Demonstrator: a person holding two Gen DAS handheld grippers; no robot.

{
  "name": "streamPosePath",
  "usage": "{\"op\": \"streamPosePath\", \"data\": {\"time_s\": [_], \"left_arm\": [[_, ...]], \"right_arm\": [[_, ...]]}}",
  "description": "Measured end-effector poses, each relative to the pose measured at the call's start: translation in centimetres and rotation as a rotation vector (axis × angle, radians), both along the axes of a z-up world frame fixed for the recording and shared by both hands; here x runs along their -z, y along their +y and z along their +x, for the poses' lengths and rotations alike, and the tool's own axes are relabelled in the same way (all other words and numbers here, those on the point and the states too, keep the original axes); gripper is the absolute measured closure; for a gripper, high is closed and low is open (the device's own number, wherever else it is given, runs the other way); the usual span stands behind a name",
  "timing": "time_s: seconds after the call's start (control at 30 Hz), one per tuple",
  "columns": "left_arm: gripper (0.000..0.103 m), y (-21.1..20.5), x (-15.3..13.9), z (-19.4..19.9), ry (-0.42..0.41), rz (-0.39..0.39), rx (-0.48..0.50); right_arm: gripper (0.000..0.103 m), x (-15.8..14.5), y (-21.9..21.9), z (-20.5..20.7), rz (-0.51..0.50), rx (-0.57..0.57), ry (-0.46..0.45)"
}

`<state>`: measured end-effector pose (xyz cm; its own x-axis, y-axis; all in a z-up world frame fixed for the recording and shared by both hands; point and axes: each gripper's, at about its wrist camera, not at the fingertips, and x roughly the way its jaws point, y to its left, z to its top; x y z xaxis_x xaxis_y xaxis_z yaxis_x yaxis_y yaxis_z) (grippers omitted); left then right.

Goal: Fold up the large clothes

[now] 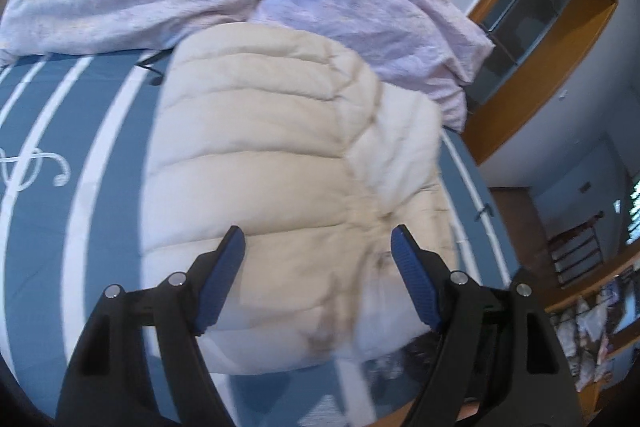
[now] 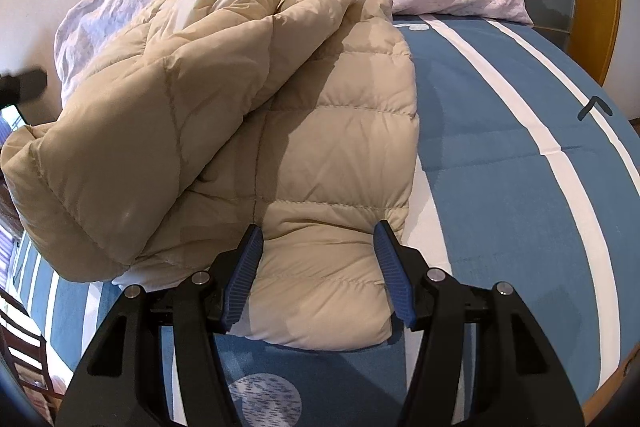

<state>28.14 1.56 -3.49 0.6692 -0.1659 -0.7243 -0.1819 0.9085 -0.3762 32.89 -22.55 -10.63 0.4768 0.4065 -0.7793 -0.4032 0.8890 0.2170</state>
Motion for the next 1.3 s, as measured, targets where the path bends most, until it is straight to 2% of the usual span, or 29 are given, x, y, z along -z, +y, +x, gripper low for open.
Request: {"op": "streamPosePath", "data": {"time_s": [0.2,0.4,0.73,0.77,1.1,1.3], "left_arm": [[0.028,-0.8,2.0,-0.1,0.02,0.082,-0.005],[0.028,-3.4,4.3,1.3,0.042,0.115,0.034],[0.026,-6.0,6.1,3.0,0.043,0.169,0.074],[0.026,-6.1,6.2,3.1,0.042,0.174,0.076],[0.026,-6.3,6.5,3.5,0.025,0.184,0.098],[0.025,-6.5,6.8,3.3,0.016,0.198,0.118]], "right_arm": [[0.044,-0.1,-0.2,-0.3,0.006,0.006,-0.001],[0.044,-0.2,-0.6,-0.1,0.011,0.005,-0.007],[0.044,-0.2,-1.7,0.2,0.019,-0.01,-0.017],[0.04,-0.3,-2.1,0.3,0.021,-0.004,-0.016],[0.041,-1.2,-5.2,2.9,0.045,0.114,-0.034],[0.058,-3.1,-7.4,5.5,0.155,0.189,-0.044]]}}
